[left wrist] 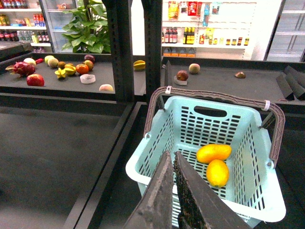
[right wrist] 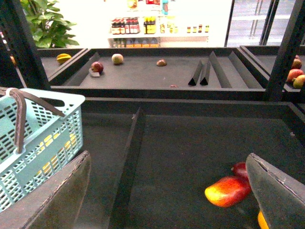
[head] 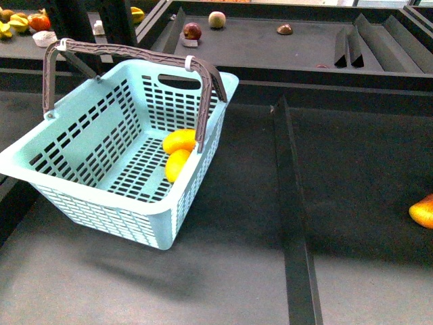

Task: Pick lemon and mango into basket

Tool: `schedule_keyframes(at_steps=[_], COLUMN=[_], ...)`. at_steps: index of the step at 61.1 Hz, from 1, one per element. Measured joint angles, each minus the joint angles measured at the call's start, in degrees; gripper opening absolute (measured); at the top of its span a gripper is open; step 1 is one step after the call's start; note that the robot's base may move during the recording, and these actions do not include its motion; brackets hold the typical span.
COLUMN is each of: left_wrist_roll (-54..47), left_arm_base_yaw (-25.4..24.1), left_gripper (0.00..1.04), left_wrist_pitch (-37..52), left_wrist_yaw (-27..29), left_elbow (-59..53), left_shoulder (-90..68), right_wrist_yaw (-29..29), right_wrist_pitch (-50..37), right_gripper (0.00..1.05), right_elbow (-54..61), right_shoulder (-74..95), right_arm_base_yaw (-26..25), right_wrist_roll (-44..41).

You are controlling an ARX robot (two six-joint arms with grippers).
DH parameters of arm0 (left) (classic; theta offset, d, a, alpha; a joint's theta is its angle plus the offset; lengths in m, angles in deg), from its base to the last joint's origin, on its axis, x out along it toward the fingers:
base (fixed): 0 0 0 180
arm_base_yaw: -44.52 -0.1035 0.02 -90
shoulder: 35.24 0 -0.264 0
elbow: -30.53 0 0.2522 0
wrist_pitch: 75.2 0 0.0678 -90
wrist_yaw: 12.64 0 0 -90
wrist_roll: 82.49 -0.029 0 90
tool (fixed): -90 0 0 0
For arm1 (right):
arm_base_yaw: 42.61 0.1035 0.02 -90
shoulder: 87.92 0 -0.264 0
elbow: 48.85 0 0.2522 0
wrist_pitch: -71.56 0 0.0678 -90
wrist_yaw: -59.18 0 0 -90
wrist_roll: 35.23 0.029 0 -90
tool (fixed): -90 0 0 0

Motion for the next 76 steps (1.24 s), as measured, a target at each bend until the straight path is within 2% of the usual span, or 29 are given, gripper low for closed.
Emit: schedule_keyframes(at_steps=[3, 7, 40, 69, 76], left_wrist_roll=[0.0, -0.02, 0.02, -0.02, -0.13], left_arm_base_yaw=[0.0, 0.0, 0.0, 0.0, 0.0], left_gripper=[0.03, 0.03, 0.04, 0.98, 0.98], left_wrist_pitch=[-6.23, -9.66, -10.12, -10.12, -10.12], left_wrist_yaw=[-0.02, 0.0, 0.0, 0.0, 0.0], left_elbow=[0.02, 0.02, 0.0, 0.02, 0.0], left_shoulder=[4.52, 8.76, 9.81, 9.81, 9.81], right_wrist_yaw=[-0.02, 0.0, 0.0, -0.02, -0.02], right_wrist_pitch=[0.0, 0.0, 0.0, 0.0, 0.0], right_gripper=[0.96, 0.96, 0.96, 0.96, 0.96], right_elbow=[0.0, 0.0, 0.0, 0.0, 0.0], right_shoulder=[0.0, 0.0, 0.0, 0.0, 0.0], right_arm_base_yaw=[0.0, 0.0, 0.0, 0.0, 0.0], right_wrist_roll=[0.0, 0.0, 0.0, 0.0, 0.0])
